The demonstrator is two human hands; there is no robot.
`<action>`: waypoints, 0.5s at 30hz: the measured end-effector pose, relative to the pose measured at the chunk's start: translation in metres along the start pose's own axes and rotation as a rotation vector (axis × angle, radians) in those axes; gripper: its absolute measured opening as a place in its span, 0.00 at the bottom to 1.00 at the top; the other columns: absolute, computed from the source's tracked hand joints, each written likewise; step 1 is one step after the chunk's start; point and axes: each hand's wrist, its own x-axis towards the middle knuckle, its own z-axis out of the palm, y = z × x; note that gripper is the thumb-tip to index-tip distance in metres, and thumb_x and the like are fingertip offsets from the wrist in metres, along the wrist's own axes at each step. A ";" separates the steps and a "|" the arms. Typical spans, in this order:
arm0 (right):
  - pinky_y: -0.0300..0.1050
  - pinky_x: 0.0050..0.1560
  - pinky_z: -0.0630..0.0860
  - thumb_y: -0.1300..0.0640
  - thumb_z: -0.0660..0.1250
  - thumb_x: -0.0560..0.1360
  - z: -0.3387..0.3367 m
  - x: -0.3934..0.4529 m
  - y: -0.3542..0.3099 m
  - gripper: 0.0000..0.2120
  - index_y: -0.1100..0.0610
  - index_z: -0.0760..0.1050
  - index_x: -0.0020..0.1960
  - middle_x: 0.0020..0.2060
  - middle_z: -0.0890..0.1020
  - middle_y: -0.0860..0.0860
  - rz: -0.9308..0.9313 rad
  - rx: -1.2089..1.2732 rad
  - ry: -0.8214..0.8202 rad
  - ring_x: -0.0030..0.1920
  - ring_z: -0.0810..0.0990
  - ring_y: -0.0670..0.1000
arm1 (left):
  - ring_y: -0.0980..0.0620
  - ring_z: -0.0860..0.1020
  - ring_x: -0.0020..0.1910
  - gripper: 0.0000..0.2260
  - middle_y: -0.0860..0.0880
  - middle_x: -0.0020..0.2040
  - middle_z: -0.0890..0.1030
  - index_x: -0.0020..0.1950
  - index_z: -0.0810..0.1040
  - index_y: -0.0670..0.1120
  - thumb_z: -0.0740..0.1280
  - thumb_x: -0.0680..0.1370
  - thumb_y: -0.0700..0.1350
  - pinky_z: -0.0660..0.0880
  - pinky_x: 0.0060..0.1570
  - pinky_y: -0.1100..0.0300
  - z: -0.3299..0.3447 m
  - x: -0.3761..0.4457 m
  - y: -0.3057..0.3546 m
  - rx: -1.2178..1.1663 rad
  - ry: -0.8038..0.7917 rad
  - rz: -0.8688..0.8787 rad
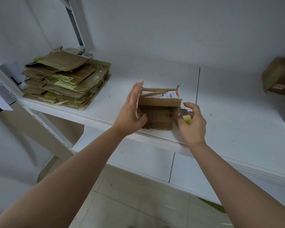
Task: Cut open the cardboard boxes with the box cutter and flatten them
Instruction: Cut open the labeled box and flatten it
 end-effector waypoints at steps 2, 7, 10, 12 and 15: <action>0.41 0.47 0.71 0.58 0.68 0.74 -0.004 0.000 0.003 0.14 0.49 0.74 0.59 0.45 0.80 0.47 -0.004 0.076 -0.003 0.46 0.77 0.50 | 0.63 0.58 0.73 0.42 0.65 0.72 0.58 0.78 0.44 0.53 0.63 0.72 0.32 0.70 0.66 0.58 0.003 -0.004 0.003 -0.115 0.015 -0.071; 0.42 0.53 0.74 0.64 0.66 0.73 -0.014 0.002 0.013 0.12 0.52 0.78 0.54 0.46 0.82 0.47 0.055 0.148 -0.015 0.49 0.79 0.49 | 0.46 0.76 0.51 0.31 0.50 0.51 0.75 0.75 0.60 0.50 0.60 0.73 0.34 0.72 0.48 0.60 0.016 -0.006 0.007 0.111 -0.091 -0.173; 0.34 0.47 0.72 0.68 0.64 0.71 -0.024 -0.001 0.021 0.13 0.50 0.78 0.46 0.39 0.81 0.44 0.091 0.179 0.002 0.44 0.78 0.47 | 0.40 0.76 0.55 0.30 0.42 0.54 0.77 0.78 0.56 0.47 0.58 0.76 0.34 0.71 0.50 0.60 0.023 -0.002 0.013 0.231 -0.240 -0.199; 0.33 0.50 0.71 0.66 0.65 0.73 -0.033 -0.001 0.026 0.11 0.53 0.80 0.48 0.40 0.81 0.44 0.123 0.178 0.071 0.46 0.78 0.47 | 0.41 0.66 0.70 0.29 0.42 0.72 0.67 0.77 0.57 0.48 0.57 0.77 0.34 0.66 0.65 0.57 0.030 -0.001 0.015 0.292 -0.353 -0.166; 0.41 0.55 0.72 0.62 0.64 0.74 -0.045 0.006 0.034 0.10 0.53 0.80 0.52 0.46 0.82 0.47 0.192 0.131 0.193 0.51 0.78 0.49 | 0.43 0.43 0.77 0.28 0.43 0.79 0.48 0.77 0.58 0.52 0.56 0.78 0.36 0.46 0.75 0.47 0.041 0.000 0.013 0.451 -0.598 -0.091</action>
